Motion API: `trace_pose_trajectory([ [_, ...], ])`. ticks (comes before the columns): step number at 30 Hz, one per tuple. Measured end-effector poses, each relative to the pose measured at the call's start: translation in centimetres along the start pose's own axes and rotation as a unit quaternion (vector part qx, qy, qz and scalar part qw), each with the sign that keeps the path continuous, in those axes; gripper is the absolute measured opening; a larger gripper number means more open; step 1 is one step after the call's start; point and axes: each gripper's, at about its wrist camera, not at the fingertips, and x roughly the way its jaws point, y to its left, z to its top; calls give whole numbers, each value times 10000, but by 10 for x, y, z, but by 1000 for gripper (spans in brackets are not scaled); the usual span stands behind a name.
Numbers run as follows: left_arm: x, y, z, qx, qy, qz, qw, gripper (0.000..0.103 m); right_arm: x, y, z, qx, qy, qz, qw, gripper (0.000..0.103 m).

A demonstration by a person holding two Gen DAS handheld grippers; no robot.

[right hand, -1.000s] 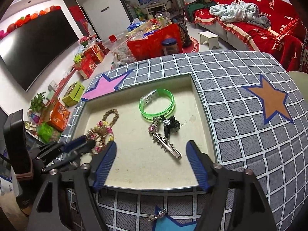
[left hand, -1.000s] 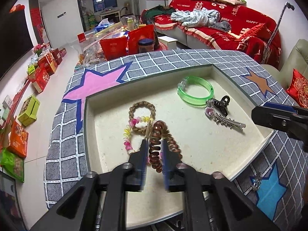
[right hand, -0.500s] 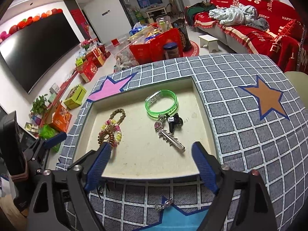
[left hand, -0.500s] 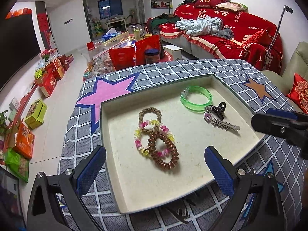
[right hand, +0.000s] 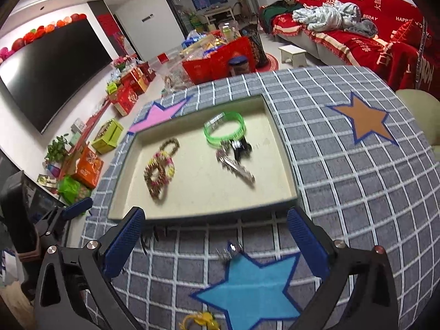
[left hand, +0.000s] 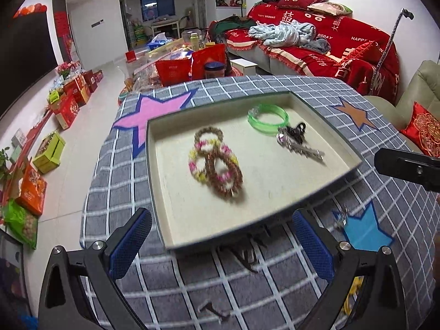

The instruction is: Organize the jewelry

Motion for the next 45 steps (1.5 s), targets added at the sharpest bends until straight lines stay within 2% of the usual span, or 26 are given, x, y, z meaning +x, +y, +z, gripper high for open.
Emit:
trace_pose_trajectory([
  [5, -8, -8, -31, 166, 217, -190, 9994, 103, 4, -9, -17, 54, 195, -111, 9997, 103],
  [9, -13, -18, -55, 84, 446, -390, 9982, 103, 15, -13, -29, 62, 417, -177, 9990, 103],
  [16, -25, -47, -73, 10, 519, -636, 9966, 103, 31, -9, -42, -163, 666, -317, 9971, 99],
  [22, -18, -68, -82, 28, 712, -661, 9953, 103, 39, -9, -46, -173, 755, -242, 9967, 87],
  [24, -17, -72, -84, -29, 709, -654, 9953, 103, 42, -8, -45, -209, 797, -248, 9963, 75],
  [29, -14, -82, -87, -23, 708, -647, 9954, 103, 51, -4, -47, -333, 921, -240, 9949, 56],
  [34, -12, -94, -88, 123, 715, -676, 9951, 103, 55, 3, -46, -566, 909, -367, 9936, 51],
  [37, -11, -102, -87, 273, 711, -666, 9949, 96, 56, 5, -46, -674, 902, -458, 9926, 37],
  [38, -11, -104, -87, 309, 696, -664, 9949, 96, 57, 5, -46, -698, 901, -497, 9922, 27],
  [39, -10, -106, -87, 328, 696, -689, 9947, 95, 57, 5, -46, -715, 897, -519, 9920, 27],
  [41, -12, -109, -86, 403, 646, -659, 9949, 85, 57, 6, -47, -736, 887, -514, 9920, 26],
  [43, -12, -113, -85, 467, 631, -688, 9945, 82, 55, 4, -46, -735, 879, -512, 9921, 26],
  [44, -14, -114, -86, 479, 616, -697, 9945, 72, 55, 4, -46, -726, 875, -509, 9922, 26],
  [45, -16, -115, -85, 530, 584, -689, 9945, 68, 54, 3, -47, -712, 871, -501, 9924, 26],
])
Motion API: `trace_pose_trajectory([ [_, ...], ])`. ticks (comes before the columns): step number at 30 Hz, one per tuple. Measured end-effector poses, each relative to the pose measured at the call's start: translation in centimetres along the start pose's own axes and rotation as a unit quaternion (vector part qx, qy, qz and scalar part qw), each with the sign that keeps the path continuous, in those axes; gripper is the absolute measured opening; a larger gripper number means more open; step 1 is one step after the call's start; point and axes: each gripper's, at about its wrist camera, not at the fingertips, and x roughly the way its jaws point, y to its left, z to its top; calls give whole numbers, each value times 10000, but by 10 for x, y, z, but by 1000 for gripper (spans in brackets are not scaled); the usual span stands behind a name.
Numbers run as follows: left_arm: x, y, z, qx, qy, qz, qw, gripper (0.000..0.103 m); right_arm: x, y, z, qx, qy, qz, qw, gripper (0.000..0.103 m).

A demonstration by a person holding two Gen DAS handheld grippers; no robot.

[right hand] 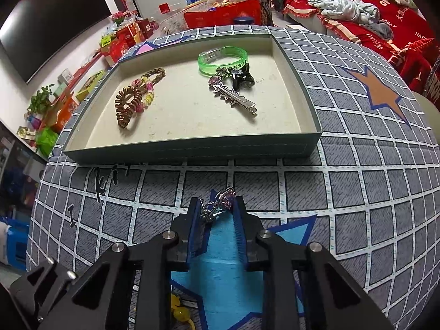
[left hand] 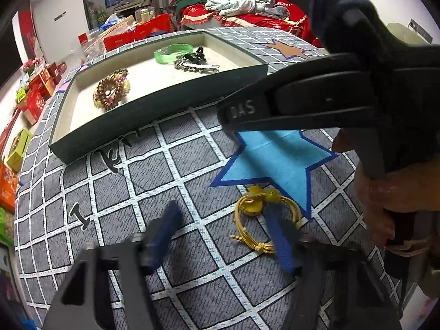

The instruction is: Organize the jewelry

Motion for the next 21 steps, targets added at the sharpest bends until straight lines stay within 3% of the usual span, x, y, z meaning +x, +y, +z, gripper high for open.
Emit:
trace_pose_trajectory([
  [3, -3, -2, 0, 57, -17, -71, 10000, 52, -3, -2, -1, 38, -33, 3, 10000, 26],
  [5, -3, -2, 1, 95, -14, -149, 9998, 33, -7, -5, -2, 86, -68, 8, 9999, 26],
  [7, -3, -1, 2, 120, 5, -247, 9996, 21, -10, -9, -2, 143, -107, 16, 9998, 26],
  [21, -23, 21, 3, -214, -46, -683, 9974, 21, -41, -23, -10, 402, -363, 106, 9985, 26],
])
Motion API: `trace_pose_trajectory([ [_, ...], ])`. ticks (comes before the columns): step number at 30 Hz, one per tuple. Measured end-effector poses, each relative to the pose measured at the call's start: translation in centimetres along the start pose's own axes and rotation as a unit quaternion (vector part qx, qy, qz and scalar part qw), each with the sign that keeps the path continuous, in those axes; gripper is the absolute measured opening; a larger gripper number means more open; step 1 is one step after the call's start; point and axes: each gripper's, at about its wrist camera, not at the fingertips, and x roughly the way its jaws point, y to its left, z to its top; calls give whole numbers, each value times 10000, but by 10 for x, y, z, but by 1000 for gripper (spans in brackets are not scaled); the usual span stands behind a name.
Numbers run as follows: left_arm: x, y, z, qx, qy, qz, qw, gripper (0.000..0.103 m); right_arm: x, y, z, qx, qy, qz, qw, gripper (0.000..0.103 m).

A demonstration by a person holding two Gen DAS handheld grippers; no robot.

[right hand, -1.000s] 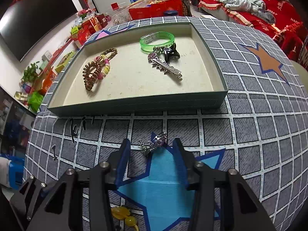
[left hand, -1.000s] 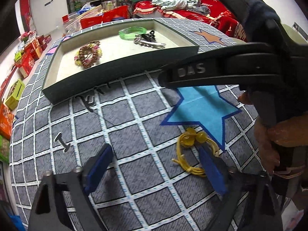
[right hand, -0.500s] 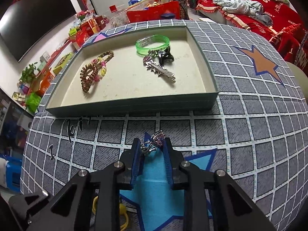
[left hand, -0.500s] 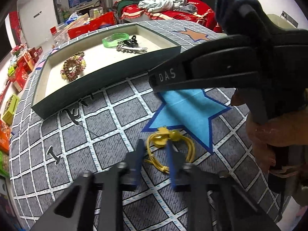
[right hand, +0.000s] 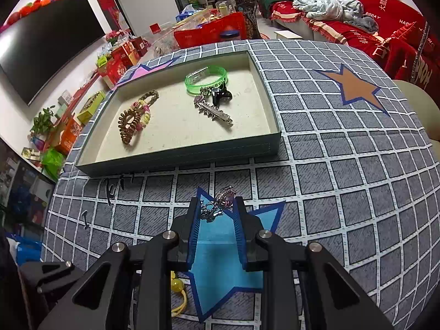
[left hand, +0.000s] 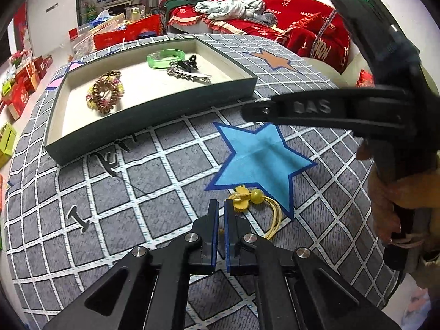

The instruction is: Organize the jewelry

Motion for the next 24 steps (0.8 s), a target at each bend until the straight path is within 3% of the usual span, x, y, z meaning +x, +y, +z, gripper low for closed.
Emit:
trace_pose_trajectory([
  [6, -8, 7, 4, -72, -45, -27, 10000, 21, -6, -1, -1, 61, -24, 81, 9999, 26],
  [11, -9, 1, 4, 101, -104, 155, 9998, 21, -18, -6, -5, 96, -114, 66, 9999, 26],
  [24, 5, -9, 1, 285, 64, 314, 9991, 22, -48, -31, -24, 442, -306, 45, 9985, 26],
])
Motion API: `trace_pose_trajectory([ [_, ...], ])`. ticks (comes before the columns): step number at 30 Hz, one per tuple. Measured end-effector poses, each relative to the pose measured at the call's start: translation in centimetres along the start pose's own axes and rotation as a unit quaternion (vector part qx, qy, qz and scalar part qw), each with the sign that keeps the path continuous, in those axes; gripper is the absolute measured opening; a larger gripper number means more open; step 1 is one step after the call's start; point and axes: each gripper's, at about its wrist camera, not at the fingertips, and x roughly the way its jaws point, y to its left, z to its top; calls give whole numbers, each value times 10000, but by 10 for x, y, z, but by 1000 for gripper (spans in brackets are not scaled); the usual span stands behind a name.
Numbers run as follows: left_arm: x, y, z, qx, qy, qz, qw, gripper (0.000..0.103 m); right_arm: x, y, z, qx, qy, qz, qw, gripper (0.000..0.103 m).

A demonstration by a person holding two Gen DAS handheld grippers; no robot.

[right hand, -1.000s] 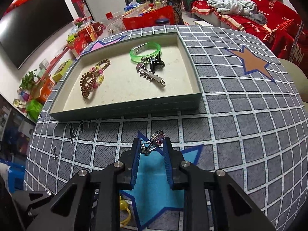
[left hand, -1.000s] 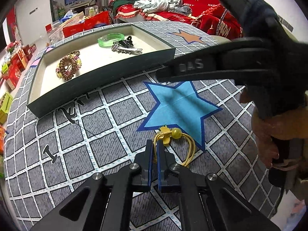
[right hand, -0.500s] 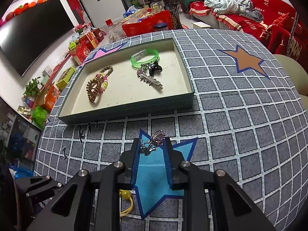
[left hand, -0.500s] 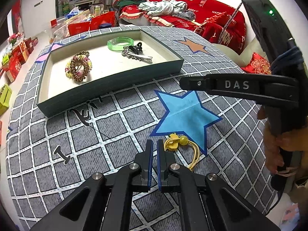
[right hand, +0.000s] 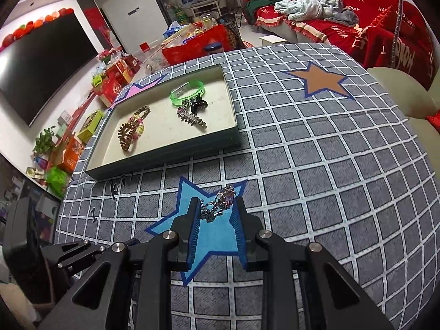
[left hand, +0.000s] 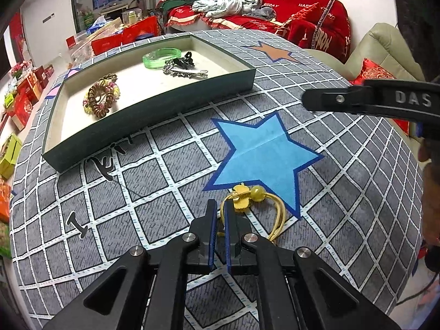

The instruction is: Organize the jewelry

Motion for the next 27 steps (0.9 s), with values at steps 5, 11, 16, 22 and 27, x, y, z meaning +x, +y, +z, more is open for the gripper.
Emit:
trace_pose_trajectory([
  [5, -5, 7, -1, -92, -169, 265, 9995, 103, -1, -2, -2, 67, -26, 65, 10000, 26],
  [11, 18, 0, -3, 221, -197, 547, 9981, 103, -1, 1, -2, 64, -45, 107, 9999, 26],
  [16, 47, -5, 1, 450, -105, 443, 9980, 103, -2, 1, -3, 90, -45, 115, 9999, 26],
  [22, 80, -16, 8, 791, 70, 274, 9965, 89, -3, -2, -5, 158, -45, 149, 9998, 26],
  [27, 89, -28, 11, 953, 40, -40, 9954, 56, -3, -2, -5, 162, -41, 149, 9997, 26],
])
